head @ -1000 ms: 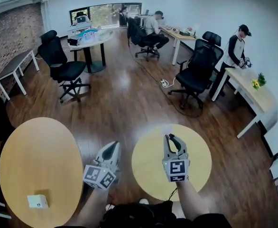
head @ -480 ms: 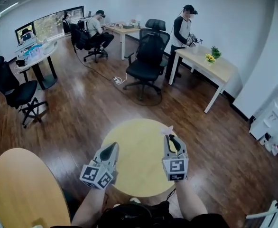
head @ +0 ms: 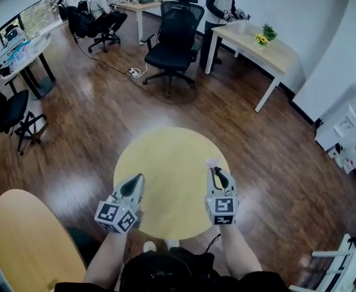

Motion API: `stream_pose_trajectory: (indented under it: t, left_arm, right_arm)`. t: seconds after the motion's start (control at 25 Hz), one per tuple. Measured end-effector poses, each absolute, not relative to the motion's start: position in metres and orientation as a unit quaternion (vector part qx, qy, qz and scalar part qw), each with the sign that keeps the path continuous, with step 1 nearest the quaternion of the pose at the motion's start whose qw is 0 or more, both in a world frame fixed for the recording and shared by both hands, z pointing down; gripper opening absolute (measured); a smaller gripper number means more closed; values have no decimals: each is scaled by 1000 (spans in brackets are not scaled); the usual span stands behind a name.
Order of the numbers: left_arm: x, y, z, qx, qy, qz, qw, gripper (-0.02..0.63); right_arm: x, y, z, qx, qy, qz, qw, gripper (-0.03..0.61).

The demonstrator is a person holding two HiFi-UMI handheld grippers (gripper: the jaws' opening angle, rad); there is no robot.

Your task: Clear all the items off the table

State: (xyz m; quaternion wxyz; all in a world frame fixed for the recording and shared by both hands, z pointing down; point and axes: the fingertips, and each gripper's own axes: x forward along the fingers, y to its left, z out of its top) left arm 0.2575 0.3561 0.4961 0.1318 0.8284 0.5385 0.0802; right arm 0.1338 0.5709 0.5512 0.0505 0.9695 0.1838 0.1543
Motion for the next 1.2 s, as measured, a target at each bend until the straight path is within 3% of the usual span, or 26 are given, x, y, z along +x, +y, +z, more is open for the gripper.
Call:
stream_pose_trajectory:
  t: [0.72,0.88,1.2]
  left_arm:
    - [248,357,571,835,504,180,129,-9]
    - [249,353,576,835,501,186,131,-9]
    - [251,346,577,833,503,190,129,-9]
  right_arm:
    - [120,566,665,953,151,261,-21,49]
    - [122,558,682,949,135,282,-38,149]
    - [121,551,690,945,136,294,-40,153]
